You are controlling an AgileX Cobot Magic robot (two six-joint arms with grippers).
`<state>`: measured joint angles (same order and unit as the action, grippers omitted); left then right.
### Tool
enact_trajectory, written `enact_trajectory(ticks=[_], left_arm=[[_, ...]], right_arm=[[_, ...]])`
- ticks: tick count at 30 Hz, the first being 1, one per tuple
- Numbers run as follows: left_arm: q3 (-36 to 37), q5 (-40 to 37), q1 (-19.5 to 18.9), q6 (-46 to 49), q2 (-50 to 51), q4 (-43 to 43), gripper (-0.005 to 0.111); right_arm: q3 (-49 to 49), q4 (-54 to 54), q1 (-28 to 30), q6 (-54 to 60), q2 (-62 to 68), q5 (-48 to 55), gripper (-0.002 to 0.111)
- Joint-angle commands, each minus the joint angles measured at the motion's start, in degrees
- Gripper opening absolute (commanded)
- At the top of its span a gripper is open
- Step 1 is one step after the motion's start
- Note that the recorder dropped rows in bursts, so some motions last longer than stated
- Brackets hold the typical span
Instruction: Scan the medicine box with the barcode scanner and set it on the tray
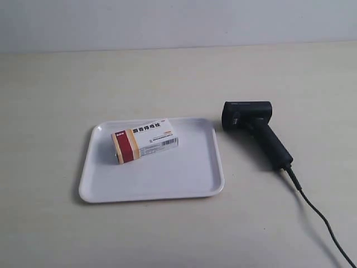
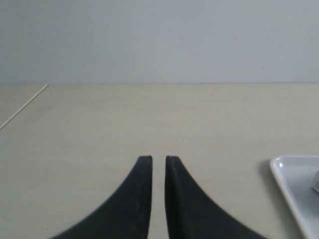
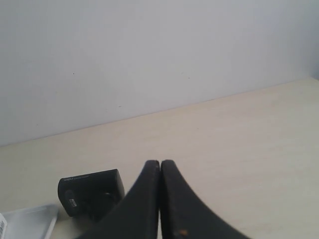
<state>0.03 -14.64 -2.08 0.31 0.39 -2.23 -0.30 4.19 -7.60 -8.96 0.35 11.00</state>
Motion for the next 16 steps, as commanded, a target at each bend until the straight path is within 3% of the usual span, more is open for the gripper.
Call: enact_trajectory(ticks=[1,16], left_arm=[[-0.03,0.20,0.48,0.11,-0.39,0.47,0.012],[-0.03,0.20,0.48,0.11,-0.39,0.47,0.012]], right_arm=[[0.30,-0.06,0.31,-0.13,-0.35,-0.16,0.000],[0.30,-0.06,0.31,-0.13,-0.35,-0.50,0.000]])
